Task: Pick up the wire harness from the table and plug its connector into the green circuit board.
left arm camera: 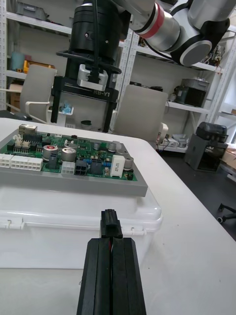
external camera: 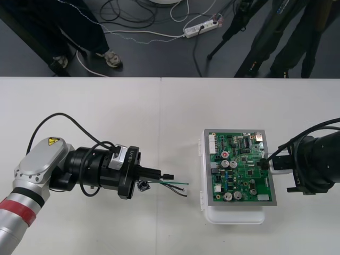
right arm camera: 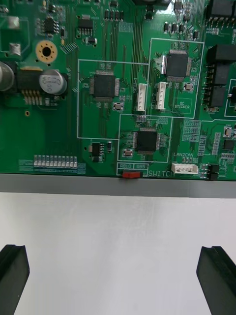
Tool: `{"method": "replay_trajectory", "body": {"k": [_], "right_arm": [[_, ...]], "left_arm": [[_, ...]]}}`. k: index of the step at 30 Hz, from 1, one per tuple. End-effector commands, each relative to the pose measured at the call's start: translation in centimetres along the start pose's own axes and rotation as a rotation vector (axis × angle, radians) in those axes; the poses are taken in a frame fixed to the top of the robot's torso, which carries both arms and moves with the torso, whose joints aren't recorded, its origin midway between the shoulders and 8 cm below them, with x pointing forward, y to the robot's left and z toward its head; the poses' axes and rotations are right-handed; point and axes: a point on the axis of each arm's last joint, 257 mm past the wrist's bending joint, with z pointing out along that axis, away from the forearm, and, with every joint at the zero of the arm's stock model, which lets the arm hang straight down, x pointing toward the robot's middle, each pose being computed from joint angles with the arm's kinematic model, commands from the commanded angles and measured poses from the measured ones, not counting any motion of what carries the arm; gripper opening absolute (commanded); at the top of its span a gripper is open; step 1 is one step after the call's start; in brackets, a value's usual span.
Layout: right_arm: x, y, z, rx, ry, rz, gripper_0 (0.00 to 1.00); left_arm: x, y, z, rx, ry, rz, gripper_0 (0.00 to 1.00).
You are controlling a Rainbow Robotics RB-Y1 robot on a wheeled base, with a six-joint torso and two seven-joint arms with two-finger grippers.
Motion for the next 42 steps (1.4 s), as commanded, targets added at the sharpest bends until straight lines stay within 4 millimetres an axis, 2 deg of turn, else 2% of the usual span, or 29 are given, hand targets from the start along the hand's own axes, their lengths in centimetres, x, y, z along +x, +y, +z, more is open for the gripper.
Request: {"method": "replay_trajectory", "body": {"k": [1, 7, 13, 33, 42], "right_arm": [[0.4, -1.6, -0.7, 0.032, 0.051, -0.024, 1.00], [1.7, -1.6, 0.1, 0.005, 0.063, 0.011, 1.00], [2.0, -2.0, 0.7, 0.018, 0.096, 0.006, 1.00], [0.5, -2.2, 2.7, 0.057, 0.117, 0.016, 1.00], [0.1, -1.9, 3.2, 0.056, 0.127, 0.006, 1.00]], "left_arm": [[-0.6, 2.3, 2.3, -0.031, 0.013, 0.088, 0.00], [-0.8, 3.3, 3.5, -0.053, 0.013, 0.100, 0.00], [-1.1, 4.0, 4.5, -0.067, 0.008, 0.110, 0.00], [-1.3, 4.6, 8.5, -0.052, 0.017, 0.142, 0.00], [-1.1, 4.4, 9.4, -0.042, 0.028, 0.144, 0.00]]}}
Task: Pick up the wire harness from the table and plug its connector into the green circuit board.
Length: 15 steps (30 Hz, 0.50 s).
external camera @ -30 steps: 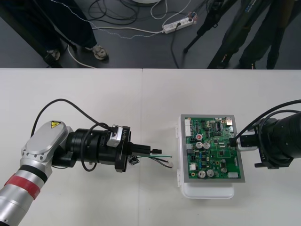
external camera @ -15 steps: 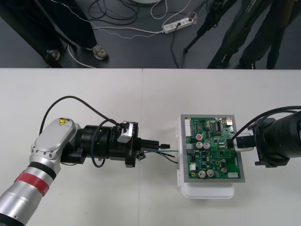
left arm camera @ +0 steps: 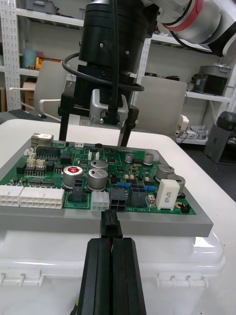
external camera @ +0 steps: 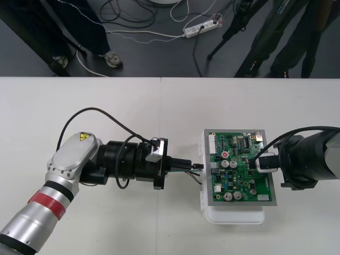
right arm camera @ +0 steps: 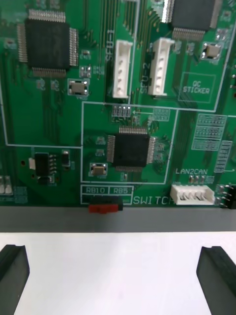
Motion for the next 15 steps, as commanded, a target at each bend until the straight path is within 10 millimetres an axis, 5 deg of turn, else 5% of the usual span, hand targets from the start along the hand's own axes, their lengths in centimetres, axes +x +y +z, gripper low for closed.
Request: {"method": "replay_trajectory", "body": {"k": [1, 15], "right_arm": [[-1.1, -0.6, -0.1, 0.015, -0.003, 0.028, 1.00], [-1.4, -0.2, 0.3, 0.008, 0.008, 0.018, 1.00]], "left_arm": [[-1.3, 0.8, 2.5, 0.010, -0.006, 0.083, 0.00], [-1.2, 0.9, 3.7, 0.010, 0.005, 0.094, 0.00]]}}
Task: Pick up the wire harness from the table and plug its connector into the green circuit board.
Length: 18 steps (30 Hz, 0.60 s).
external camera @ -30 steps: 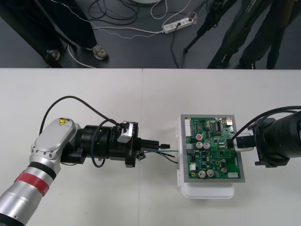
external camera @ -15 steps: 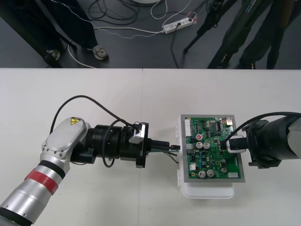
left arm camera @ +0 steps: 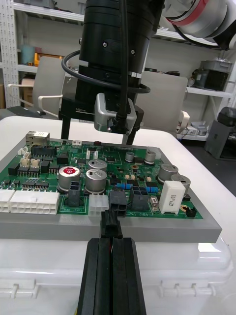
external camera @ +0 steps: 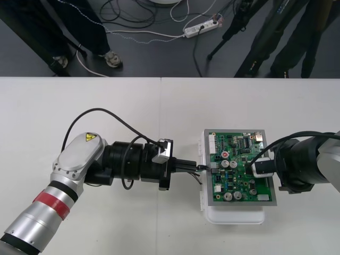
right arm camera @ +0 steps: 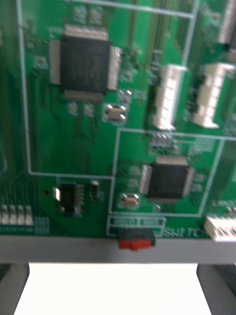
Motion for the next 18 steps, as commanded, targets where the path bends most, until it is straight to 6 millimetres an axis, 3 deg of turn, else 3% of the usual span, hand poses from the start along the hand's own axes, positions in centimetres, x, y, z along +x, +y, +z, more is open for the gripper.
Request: {"method": "replay_trajectory", "body": {"k": [1, 18], "right_arm": [[-1.0, -1.1, -0.4, 0.023, -0.007, 0.044, 1.00], [-2.3, -1.2, -0.3, 0.021, -0.035, 0.049, 1.00]], "left_arm": [[-1.7, 0.9, 2.5, 0.009, -0.014, 0.088, 0.00], [-1.5, 0.5, 2.4, 0.022, -0.010, 0.096, 0.00]]}}
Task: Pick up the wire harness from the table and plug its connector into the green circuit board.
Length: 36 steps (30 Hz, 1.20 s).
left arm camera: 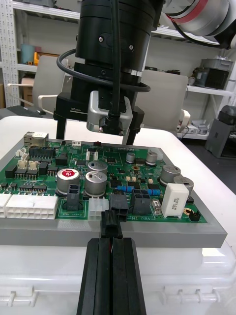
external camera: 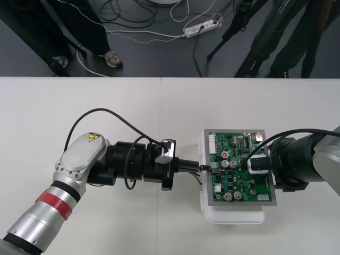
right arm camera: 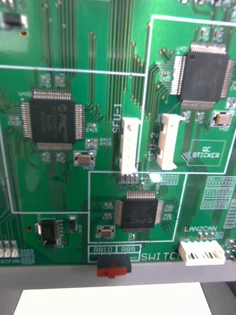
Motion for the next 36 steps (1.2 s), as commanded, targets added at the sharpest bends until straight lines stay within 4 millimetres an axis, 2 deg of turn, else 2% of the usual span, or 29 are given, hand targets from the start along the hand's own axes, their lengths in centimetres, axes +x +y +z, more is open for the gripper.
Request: {"method": "replay_trajectory", "body": {"k": [1, 18, 36], "right_arm": [[-1.4, -0.5, -0.2, 0.008, -0.019, 0.001, 1.00], [-2.0, 0.1, 0.0, -0.009, -0.033, -0.015, 1.00], [-2.4, 0.0, 0.0, -0.006, -0.041, -0.007, 1.00]], "left_arm": [[-1.5, 0.5, 1.8, 0.022, -0.013, 0.088, 0.00], [-1.2, -1.3, 0.9, 0.057, -0.032, 0.062, 0.00], [-0.9, -2.1, -0.8, 0.065, -0.045, 0.057, 0.00]]}}
